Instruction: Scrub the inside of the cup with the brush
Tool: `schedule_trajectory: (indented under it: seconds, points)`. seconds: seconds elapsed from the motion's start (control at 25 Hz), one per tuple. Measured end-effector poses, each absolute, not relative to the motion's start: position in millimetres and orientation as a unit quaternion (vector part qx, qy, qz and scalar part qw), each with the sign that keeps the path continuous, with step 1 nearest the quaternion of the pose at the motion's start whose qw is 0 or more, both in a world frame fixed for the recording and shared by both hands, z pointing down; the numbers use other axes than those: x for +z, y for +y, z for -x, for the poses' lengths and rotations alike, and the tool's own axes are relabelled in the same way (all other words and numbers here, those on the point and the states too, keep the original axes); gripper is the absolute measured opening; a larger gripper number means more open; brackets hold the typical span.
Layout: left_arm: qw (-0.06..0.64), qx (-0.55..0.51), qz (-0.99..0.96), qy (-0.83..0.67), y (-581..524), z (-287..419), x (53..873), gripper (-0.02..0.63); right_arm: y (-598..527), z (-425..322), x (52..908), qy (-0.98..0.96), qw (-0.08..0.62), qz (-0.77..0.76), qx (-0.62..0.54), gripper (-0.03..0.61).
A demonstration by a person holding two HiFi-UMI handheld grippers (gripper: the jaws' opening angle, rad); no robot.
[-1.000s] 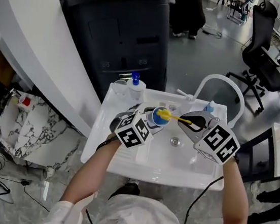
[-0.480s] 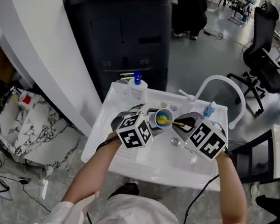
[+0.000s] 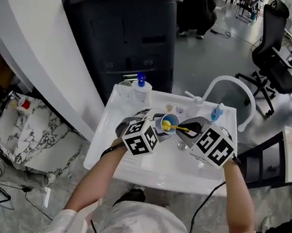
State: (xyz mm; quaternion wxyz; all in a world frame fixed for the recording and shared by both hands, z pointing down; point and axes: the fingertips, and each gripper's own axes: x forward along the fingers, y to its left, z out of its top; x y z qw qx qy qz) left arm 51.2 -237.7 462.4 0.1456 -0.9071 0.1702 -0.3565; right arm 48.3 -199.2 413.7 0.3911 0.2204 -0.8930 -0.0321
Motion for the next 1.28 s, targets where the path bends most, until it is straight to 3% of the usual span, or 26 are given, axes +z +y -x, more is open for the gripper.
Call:
schedule_trajectory:
  seconds: [1.28]
  points:
    - [0.162, -0.370, 0.901, 0.157, -242.1, -49.5, 467.2, 0.293, -191.5, -48.1, 422.9, -0.887, 0.395, -0.239, -0.022, 0.034]
